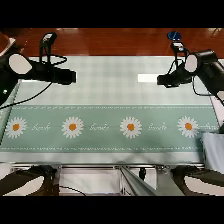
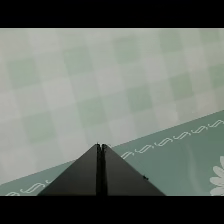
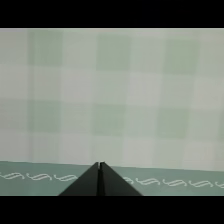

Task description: Fold the shirts.

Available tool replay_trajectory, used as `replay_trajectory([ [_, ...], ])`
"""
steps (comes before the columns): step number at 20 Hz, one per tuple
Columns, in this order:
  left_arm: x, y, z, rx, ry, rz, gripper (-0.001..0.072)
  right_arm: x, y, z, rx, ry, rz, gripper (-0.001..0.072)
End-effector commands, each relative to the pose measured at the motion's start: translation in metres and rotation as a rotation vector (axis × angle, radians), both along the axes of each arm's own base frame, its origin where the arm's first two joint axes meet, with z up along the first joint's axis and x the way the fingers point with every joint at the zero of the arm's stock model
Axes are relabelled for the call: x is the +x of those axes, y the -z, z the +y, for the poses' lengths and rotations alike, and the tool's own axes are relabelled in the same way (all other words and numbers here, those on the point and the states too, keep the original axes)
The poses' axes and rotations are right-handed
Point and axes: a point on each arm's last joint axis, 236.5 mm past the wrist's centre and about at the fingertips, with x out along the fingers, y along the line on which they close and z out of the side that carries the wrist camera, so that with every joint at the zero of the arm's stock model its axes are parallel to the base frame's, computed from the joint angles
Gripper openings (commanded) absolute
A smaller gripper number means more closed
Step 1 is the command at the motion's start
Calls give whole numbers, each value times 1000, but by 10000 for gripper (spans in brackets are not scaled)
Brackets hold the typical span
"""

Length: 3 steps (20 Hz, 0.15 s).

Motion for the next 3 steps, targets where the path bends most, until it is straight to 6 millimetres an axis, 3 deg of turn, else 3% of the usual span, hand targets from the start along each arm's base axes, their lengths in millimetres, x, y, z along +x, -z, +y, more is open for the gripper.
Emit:
replay_trajectory([
  [1,0,1,0,1,0,2,18,0,0,0,-2,0,-1,27],
  [3,0,1,0,1,0,2,18,0,0,0,-2,0,-1,27],
])
